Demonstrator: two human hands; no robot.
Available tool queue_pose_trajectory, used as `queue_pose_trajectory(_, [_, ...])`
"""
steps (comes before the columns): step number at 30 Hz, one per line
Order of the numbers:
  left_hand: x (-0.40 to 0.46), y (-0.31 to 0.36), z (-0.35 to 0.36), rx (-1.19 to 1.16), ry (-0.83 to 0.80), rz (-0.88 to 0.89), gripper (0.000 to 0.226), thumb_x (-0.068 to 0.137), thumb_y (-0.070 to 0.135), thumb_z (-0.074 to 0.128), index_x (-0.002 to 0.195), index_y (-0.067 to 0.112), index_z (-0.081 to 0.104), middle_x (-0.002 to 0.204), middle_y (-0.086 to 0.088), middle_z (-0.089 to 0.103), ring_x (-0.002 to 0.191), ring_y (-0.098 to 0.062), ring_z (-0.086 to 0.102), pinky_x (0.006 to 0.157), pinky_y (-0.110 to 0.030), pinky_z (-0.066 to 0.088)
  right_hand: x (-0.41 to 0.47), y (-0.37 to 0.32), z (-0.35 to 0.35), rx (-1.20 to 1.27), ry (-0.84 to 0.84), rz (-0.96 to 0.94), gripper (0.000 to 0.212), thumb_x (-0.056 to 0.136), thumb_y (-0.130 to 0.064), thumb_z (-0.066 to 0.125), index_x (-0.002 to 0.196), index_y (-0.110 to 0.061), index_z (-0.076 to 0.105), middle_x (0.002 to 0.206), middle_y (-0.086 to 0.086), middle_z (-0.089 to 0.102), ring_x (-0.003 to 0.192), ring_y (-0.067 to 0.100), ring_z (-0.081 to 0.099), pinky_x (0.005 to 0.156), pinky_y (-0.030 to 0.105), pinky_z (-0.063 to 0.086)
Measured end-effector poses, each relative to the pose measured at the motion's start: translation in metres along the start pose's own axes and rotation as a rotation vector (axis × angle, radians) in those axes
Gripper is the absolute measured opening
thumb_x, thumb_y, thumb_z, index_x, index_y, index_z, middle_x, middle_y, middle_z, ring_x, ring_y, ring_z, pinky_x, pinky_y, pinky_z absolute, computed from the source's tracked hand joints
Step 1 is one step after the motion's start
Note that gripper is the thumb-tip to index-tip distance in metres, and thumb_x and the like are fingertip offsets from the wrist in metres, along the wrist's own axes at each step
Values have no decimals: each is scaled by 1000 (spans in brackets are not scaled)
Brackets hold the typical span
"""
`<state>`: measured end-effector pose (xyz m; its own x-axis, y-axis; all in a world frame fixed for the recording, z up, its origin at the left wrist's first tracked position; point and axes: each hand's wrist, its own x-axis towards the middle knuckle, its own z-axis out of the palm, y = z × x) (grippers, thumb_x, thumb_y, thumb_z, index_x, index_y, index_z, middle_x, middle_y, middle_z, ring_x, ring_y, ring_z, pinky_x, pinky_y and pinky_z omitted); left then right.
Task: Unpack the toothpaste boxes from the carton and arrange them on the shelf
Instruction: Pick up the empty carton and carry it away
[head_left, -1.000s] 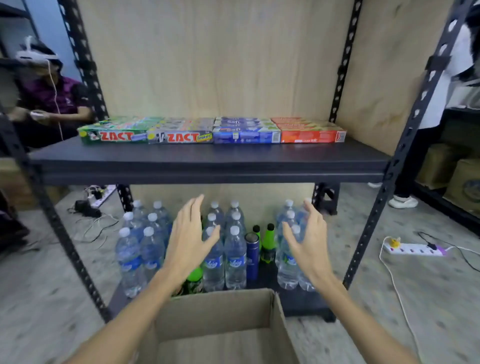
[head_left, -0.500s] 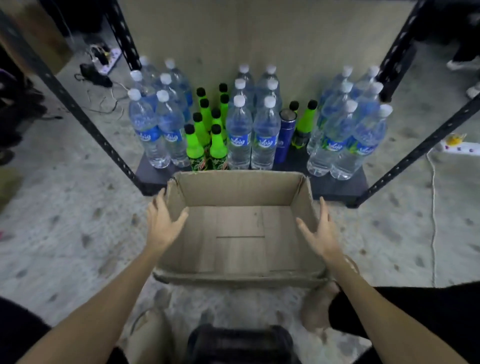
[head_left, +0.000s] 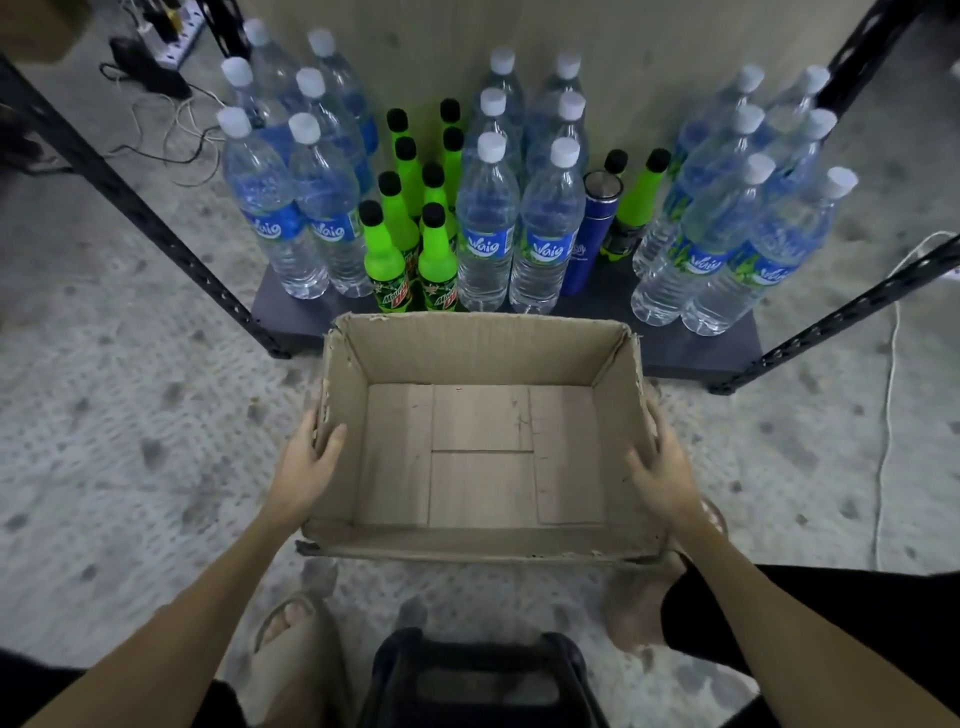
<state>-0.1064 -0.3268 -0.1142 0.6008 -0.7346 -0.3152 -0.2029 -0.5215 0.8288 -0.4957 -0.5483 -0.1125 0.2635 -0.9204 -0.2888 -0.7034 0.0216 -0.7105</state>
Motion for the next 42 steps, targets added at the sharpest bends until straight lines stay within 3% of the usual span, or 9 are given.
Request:
queue_pose_trajectory(2, [1,-4,-2,84,22,-78,51,102,40,49,150,24,39,142,5,54,130,-17,52,105,-42,45,3,2,3,12,23,111,69,93,-10,56,155,-19,26,138,8,59,116,29,61,84,32,46])
queue_pose_trajectory(4, [1,-4,1,120,58,-82,41,102,38,50,137,18,52,121,-1,65,114,-24,61,89,-42,50,5,4,8,23,26,126,65,94,-11,56,154,-14,30,137,9,59,120,27,60,90,33,48])
queue_pose_trajectory(6, [1,1,6,141,91,-66,33,102,32,50,127,12,58,107,-3,66,102,-25,63,76,-36,45,5,4,11,19,40,114,59,94,-14,57,150,-14,37,130,8,63,119,27,61,95,40,51])
queue_pose_trajectory(10, [0,6,12,171,117,-98,28,102,27,50,122,10,59,101,-6,66,92,-24,62,72,-33,43,5,-1,11,-72,75,107,28,93,-11,56,121,-12,61,91,5,63,97,35,63,77,33,45])
queue_pose_trajectory(16, [3,12,16,295,158,-195,17,100,16,52,104,2,61,72,-9,59,63,-26,58,51,-30,35,5,-8,15,-129,102,112,21,95,-11,55,113,-5,65,94,18,68,91,35,62,70,30,36])
queue_pose_trajectory(21, [6,13,14,337,160,-234,22,99,16,52,108,-2,62,82,-18,63,73,-33,60,63,-34,41,7,-8,19,-150,92,137,16,93,-13,56,101,-2,64,85,17,67,83,36,64,67,33,45])
queue_pose_trajectory(25, [3,18,13,323,149,-242,18,99,14,51,100,0,63,71,-11,57,64,-25,53,53,-33,36,1,-15,17,-167,111,131,16,94,-13,54,94,-1,65,76,12,61,70,27,51,64,30,36])
queue_pose_trajectory(32, [-10,17,-11,309,161,-231,8,101,14,49,99,11,56,82,-15,60,60,-16,48,53,-28,35,-7,-31,26,-99,75,56,14,92,-13,52,85,-6,63,71,14,66,67,35,64,63,44,54])
queue_pose_trajectory(42, [-60,-16,-96,285,336,-291,23,100,9,49,77,5,54,60,-10,49,53,-22,45,50,-31,31,-16,-103,86,-172,-34,-75,15,95,-11,55,95,0,66,75,13,64,67,25,58,62,29,42])
